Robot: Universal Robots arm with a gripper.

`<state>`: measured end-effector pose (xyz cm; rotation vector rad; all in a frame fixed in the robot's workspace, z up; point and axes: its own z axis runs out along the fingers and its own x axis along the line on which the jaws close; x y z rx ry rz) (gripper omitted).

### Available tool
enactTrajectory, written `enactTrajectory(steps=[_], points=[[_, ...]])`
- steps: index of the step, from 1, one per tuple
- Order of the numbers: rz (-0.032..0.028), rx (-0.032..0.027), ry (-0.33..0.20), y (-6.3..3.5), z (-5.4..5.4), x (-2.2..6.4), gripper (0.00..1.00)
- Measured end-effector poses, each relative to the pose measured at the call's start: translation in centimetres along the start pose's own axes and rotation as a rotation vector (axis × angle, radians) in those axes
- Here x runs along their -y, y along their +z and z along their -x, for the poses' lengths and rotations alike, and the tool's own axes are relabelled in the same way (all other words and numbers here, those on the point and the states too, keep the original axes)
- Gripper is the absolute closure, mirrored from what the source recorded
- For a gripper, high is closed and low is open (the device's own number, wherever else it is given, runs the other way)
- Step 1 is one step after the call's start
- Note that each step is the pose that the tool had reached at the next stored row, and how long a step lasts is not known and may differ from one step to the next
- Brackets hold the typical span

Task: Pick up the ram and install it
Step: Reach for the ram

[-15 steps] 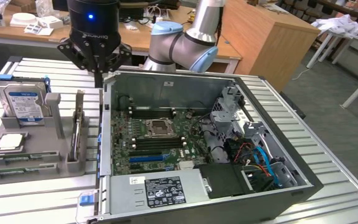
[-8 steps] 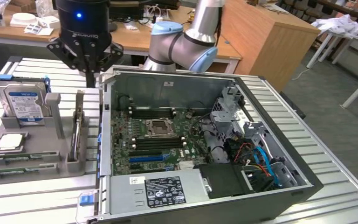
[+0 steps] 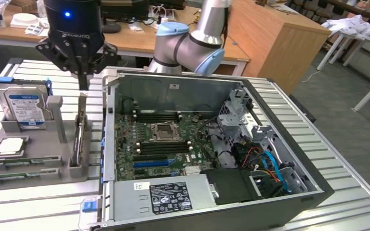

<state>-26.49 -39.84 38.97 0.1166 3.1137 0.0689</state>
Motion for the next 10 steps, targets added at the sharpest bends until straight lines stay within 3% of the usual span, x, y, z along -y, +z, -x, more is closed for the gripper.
enactTrajectory(steps=[10], points=[[0.0, 0.0001, 0.0, 0.03, -2.0, 0.14, 0.89]])
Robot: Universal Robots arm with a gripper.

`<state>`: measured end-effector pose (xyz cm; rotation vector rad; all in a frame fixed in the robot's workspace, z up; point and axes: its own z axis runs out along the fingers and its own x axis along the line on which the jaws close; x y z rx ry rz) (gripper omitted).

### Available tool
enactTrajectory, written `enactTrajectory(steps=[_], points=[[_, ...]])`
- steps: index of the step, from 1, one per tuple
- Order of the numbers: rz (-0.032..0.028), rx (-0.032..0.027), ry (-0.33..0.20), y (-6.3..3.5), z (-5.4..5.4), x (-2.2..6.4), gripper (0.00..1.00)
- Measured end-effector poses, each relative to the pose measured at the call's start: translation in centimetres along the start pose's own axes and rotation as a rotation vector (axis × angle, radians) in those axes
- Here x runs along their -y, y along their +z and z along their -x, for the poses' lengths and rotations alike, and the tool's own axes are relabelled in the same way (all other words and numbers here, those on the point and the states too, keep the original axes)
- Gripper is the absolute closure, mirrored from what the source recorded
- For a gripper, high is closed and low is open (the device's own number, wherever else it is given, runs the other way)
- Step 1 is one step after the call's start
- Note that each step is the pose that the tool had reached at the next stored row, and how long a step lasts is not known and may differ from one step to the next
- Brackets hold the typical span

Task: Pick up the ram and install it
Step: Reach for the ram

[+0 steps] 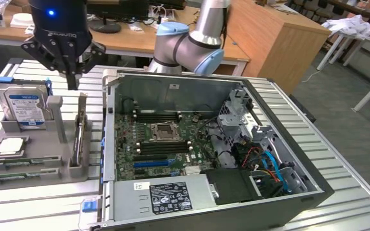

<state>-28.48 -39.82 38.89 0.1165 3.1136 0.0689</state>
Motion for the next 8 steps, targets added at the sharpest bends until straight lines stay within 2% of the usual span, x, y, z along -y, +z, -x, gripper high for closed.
enactTrajectory(steps=[8], points=[[0.0, 0.0, 0.0, 0.01, -1.7, 0.11, 0.89]])
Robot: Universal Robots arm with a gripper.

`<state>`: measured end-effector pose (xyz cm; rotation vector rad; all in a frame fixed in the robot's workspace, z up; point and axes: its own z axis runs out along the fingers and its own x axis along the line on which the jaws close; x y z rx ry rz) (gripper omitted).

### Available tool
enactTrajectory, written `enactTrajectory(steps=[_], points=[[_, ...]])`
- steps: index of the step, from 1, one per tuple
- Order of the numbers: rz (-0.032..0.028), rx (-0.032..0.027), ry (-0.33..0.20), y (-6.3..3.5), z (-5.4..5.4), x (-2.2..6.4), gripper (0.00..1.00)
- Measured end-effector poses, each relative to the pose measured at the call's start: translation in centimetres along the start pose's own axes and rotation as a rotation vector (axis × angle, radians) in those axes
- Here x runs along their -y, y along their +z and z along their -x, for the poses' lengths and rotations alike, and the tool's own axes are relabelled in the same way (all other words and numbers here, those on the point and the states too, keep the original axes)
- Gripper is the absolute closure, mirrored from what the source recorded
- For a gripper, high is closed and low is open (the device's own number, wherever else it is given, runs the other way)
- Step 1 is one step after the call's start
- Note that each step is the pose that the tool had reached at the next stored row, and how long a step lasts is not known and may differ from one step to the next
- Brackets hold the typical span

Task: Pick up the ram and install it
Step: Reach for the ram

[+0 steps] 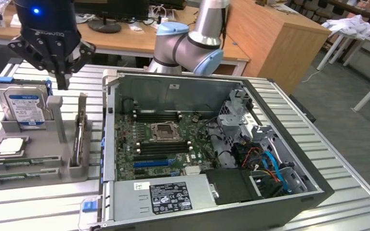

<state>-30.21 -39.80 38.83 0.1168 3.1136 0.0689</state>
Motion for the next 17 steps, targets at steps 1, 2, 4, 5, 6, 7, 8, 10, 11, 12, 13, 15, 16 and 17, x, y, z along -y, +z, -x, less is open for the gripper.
enactTrajectory(steps=[1, 2, 4, 5, 6, 7, 8, 10, 11, 12, 13, 15, 16, 17], points=[[0.0, 0.0, 0.0, 0.0, -0.2, 0.01, 0.89], [0.0, 0.0, 0.0, 0.0, -0.4, 0.03, 0.89], [0.0, 0.0, 0.0, 0.0, -0.8, 0.06, 0.89], [-0.0001, -0.0001, 0.0, 0.0, -1.0, 0.07, 0.89], [-0.0001, -0.0001, 0.0, 0.01, -1.2, 0.08, 0.89], [-0.0001, 0.0, 0.0, 0.01, -1.4, 0.1, 0.89], [0.0, 0.0, 0.0, 0.02, -1.6, 0.11, 0.89], [0.0, 0.0, 0.0, 0.02, -2.0, 0.12, 0.89], [0.0, 0.0, 0.0, 0.02, -2.2, 0.12, 0.89], [0.0, 0.0, 0.0, 0.02, -2.4, 0.13, 0.89], [-0.0001, -0.0001, 0.0, 0.01, -2.6, 0.14, 0.89], [-0.0001, -0.0001, 0.0, 0.01, -3.1, 0.16, 0.89], [-0.0001, 0.0, 0.0, 0.01, -3.3, 0.18, 0.89], [0.0, 0.0, 0.0, 0.01, -3.5, 0.18, 0.89]])
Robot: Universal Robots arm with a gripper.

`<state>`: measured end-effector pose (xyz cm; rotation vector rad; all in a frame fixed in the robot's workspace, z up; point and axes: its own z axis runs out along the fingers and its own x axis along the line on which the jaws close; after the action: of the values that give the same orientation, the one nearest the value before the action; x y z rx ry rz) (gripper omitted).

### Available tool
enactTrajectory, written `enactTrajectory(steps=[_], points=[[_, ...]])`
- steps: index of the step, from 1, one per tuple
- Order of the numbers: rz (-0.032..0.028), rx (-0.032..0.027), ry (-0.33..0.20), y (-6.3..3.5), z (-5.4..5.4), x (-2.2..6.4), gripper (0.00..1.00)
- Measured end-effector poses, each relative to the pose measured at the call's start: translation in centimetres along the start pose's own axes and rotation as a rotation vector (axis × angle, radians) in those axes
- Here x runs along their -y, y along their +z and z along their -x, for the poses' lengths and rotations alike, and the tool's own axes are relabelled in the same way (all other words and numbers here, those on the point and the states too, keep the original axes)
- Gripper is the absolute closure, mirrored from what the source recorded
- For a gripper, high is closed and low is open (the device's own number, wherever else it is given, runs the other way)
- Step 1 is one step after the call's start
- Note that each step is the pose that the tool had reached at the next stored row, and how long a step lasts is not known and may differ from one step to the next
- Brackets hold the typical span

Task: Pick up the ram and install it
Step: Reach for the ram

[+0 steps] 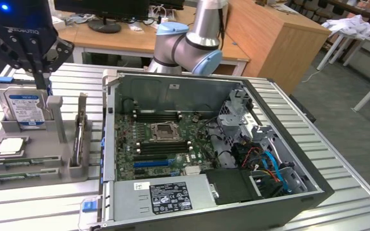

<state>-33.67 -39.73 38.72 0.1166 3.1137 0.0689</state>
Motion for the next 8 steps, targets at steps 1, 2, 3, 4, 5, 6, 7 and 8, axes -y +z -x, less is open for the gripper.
enactTrajectory(steps=[1, 2, 3, 4, 5, 6, 7, 8], points=[[-0.0001, -0.0001, 0.0, 0.0, -0.2, 0.01, 0.89], [-0.0001, 0.0, 0.0, 0.0, -0.4, 0.02, 0.89], [0.0, 0.0, 0.0, -0.01, -0.6, 0.03, 0.89], [0.0, 0.0, 0.0, -0.01, -0.8, 0.05, 0.89], [0.0, -0.0001, 0.0, -0.01, -1.0, 0.06, 0.89], [0.0, 0.0, 0.0, -0.01, -1.2, 0.07, 0.89], [0.0, 0.0, 0.0, -0.01, -1.4, 0.09, 0.89], [-0.0001, -0.0001, 0.0, -0.02, -1.6, 0.1, 0.89]])
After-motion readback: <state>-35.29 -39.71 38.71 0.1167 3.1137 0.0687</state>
